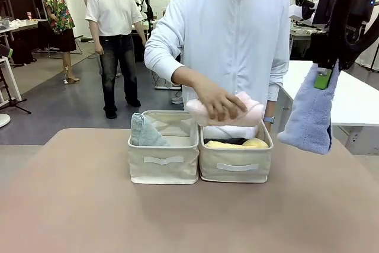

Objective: Sort the towels based on their folding style.
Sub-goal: Pick up another triangle-folded towel from the table and place it in the left Fabric basket.

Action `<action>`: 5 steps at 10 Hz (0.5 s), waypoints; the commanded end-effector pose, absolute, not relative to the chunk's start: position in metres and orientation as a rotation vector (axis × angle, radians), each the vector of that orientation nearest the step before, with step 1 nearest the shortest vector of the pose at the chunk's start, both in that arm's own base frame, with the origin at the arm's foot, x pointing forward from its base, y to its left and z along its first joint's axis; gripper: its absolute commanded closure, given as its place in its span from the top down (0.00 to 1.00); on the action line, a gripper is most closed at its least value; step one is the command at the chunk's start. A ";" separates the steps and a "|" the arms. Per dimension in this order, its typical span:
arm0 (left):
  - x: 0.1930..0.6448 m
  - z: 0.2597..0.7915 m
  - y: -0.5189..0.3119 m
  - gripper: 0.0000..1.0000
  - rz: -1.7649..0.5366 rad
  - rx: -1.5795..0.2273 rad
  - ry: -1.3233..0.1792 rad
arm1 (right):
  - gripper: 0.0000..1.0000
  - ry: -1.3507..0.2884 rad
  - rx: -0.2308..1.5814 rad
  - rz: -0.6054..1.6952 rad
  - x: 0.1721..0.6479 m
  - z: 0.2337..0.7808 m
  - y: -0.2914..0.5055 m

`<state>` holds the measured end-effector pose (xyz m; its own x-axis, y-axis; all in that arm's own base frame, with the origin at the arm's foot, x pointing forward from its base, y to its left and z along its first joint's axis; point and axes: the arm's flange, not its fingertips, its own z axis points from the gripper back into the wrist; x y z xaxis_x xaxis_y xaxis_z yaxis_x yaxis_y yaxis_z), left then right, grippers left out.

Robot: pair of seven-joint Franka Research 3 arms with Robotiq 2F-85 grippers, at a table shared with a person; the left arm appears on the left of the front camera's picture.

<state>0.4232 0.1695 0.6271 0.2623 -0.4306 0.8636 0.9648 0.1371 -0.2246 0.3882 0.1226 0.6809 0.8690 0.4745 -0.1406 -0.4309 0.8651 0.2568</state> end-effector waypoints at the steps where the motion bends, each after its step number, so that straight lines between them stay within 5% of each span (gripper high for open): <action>1: 0.421 0.629 0.169 1.00 -1.146 -0.921 -0.736 | 0.15 0.167 0.198 0.448 0.376 0.677 0.120; 5: 0.421 0.629 0.169 1.00 -1.146 -0.921 -0.736 | 0.15 0.167 0.186 0.450 0.374 0.677 0.122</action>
<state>0.4232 0.1695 0.6271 0.2623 -0.4306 0.8636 0.9648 0.1371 -0.2246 0.3785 0.1208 0.6823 0.8768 0.4635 -0.1276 -0.4259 0.8721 0.2410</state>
